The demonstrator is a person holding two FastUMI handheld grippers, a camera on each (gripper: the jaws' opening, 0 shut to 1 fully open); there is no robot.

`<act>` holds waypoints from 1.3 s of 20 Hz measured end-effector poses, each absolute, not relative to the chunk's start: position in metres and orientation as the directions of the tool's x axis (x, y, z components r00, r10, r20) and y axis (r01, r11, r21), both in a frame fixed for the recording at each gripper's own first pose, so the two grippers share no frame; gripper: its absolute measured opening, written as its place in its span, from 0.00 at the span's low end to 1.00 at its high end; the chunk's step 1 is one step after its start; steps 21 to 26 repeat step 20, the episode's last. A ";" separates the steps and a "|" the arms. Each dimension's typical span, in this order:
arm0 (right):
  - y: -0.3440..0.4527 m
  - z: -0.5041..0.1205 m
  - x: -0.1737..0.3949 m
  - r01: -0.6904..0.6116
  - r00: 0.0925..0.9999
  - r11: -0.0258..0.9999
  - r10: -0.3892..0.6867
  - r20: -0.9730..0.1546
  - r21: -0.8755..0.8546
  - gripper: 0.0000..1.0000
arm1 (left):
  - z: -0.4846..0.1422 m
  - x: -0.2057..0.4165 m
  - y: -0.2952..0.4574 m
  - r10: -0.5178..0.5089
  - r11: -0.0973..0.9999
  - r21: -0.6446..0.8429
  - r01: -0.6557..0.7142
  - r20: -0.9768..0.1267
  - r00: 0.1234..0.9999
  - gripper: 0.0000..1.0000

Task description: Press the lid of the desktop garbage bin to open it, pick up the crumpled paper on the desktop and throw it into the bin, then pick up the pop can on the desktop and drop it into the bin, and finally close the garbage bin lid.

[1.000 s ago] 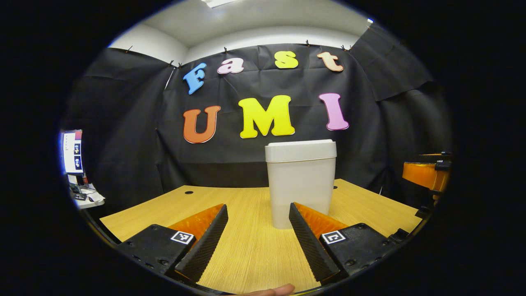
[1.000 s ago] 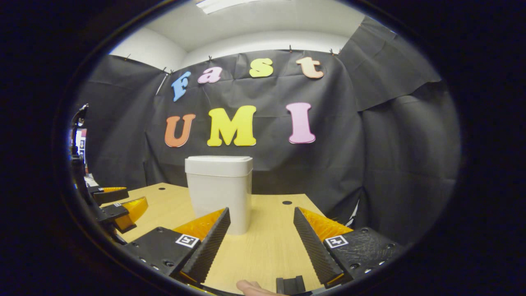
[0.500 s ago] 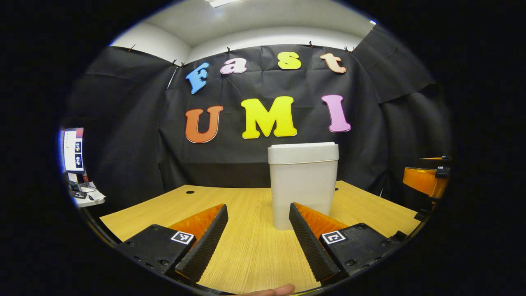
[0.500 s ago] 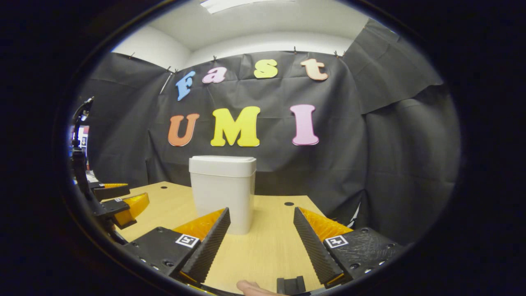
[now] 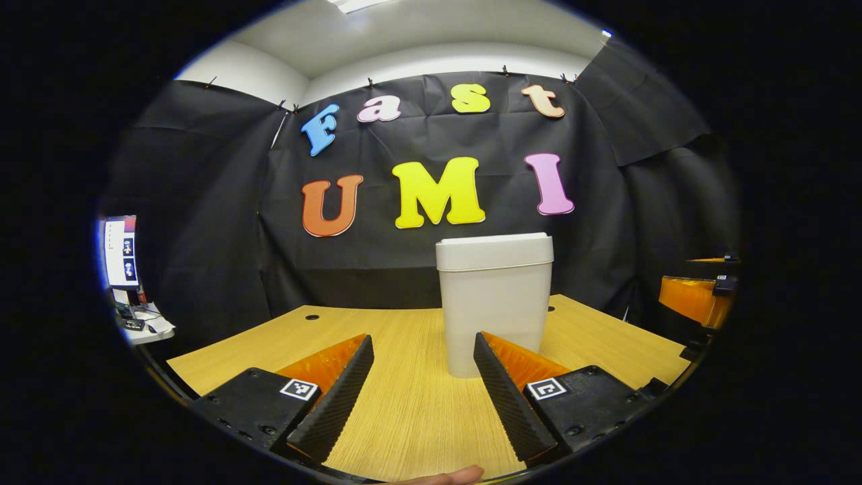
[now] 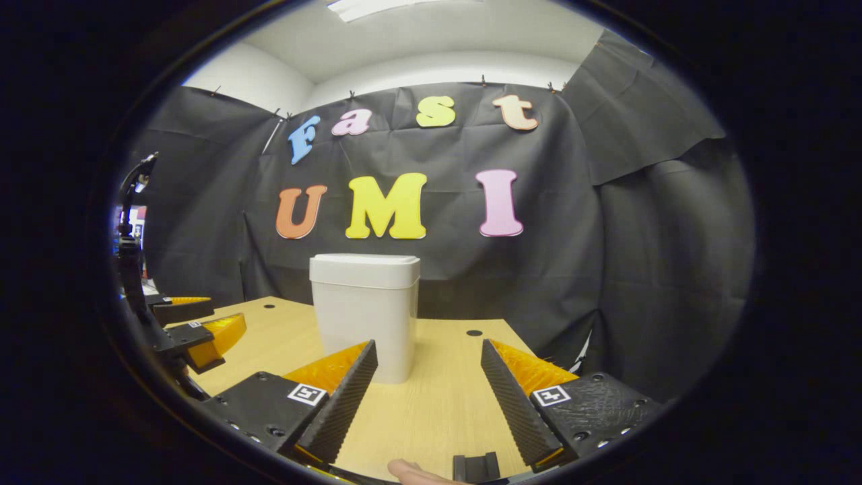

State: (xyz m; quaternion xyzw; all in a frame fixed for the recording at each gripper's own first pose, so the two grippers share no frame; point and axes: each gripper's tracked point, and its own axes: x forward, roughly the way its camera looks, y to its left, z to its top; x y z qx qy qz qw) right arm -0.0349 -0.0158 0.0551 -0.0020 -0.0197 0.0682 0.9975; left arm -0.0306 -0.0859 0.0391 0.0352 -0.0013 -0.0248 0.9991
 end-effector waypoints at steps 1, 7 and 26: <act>-0.017 0.057 -0.036 -0.135 0.990 0.991 0.135 0.043 -0.003 0.95 | 0.039 -0.031 -0.088 -0.054 0.996 0.071 0.053 0.002 0.999 0.96; -0.017 0.060 -0.040 -0.134 0.989 0.991 0.134 0.055 -0.005 0.95 | 0.036 -0.035 -0.094 -0.063 0.996 0.070 0.062 0.017 0.998 0.96; -0.007 0.047 -0.035 -0.162 0.986 0.986 0.163 0.018 -0.030 0.95 | 0.017 -0.035 -0.100 -0.067 0.997 0.048 0.067 -0.010 0.998 0.96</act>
